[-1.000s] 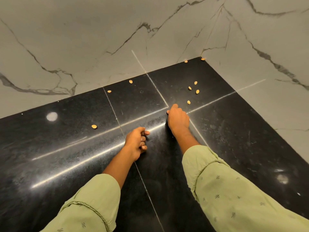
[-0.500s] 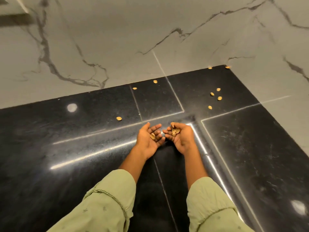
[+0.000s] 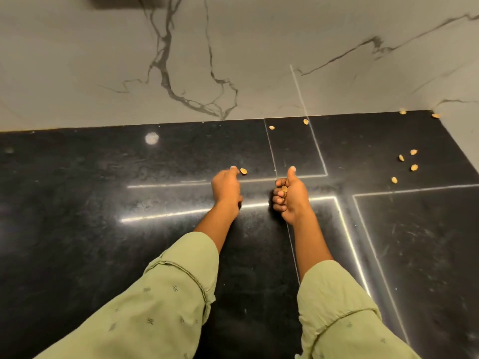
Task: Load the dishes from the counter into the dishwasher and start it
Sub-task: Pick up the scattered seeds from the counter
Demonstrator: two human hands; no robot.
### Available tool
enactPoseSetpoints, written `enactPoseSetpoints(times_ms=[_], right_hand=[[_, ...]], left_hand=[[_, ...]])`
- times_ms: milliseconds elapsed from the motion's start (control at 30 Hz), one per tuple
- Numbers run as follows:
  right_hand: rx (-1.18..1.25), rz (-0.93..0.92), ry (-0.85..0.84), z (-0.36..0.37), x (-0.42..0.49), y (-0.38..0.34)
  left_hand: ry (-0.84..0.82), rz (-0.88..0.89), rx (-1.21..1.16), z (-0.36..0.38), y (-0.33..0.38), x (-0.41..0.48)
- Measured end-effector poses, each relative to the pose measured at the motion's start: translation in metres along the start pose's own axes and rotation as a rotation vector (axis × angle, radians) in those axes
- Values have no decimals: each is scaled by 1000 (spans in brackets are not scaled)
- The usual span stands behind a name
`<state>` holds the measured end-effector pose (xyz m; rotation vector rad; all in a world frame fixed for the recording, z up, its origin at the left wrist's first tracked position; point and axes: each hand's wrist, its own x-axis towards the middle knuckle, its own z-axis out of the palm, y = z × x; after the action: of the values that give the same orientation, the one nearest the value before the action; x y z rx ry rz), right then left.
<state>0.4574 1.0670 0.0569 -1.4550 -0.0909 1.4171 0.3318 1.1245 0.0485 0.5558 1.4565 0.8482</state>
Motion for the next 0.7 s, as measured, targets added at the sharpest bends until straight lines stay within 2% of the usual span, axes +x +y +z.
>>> enactPoseSetpoints(times_ms=[100, 167, 267, 333, 500, 600, 700], right_hand=[[-56, -10, 40, 8, 2, 0], [-77, -19, 63, 9, 5, 1], [-82, -19, 88, 9, 6, 3], [-65, -2, 93, 8, 7, 3], [-32, 117, 117, 1, 4, 1], [-21, 215, 131, -5, -1, -4], [-34, 274, 155, -13, -5, -7]], left_hand=[[8, 365, 465, -7, 5, 9], [-43, 459, 722, -11, 9, 18], [-59, 509, 952, -8, 14, 23], [-31, 547, 1015, -6, 11, 22], [6, 586, 988, -5, 6, 18], [-54, 591, 1013, -5, 3, 17], [-207, 476, 869, 7, 2, 14]])
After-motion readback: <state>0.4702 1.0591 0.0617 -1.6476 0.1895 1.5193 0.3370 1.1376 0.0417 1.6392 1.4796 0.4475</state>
